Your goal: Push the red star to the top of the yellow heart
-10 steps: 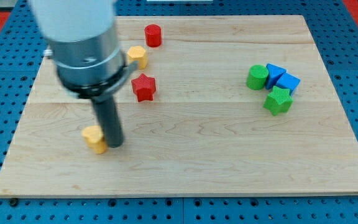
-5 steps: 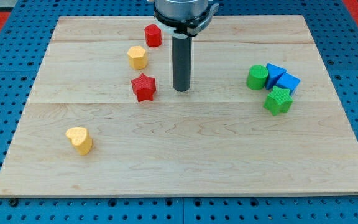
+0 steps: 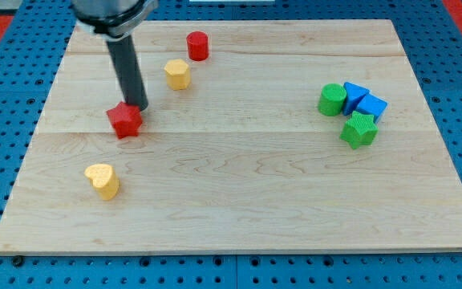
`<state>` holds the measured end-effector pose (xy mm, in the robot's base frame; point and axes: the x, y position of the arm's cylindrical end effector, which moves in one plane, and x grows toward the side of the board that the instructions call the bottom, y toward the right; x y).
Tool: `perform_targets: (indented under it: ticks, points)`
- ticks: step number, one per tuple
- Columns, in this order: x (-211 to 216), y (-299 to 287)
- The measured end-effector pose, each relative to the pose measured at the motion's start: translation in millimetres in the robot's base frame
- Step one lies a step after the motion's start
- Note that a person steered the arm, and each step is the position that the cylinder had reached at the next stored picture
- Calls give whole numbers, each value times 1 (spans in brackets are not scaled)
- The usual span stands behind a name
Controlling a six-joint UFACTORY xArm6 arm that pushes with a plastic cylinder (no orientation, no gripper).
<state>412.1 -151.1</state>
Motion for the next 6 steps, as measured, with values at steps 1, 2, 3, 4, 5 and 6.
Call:
perform_targets:
  ticks: [1, 2, 3, 4, 5, 6]
  points:
    - [26, -19]
    - [8, -10]
    - [-14, -43]
    - [17, -61]
    - [34, -32]
    - [50, -14]
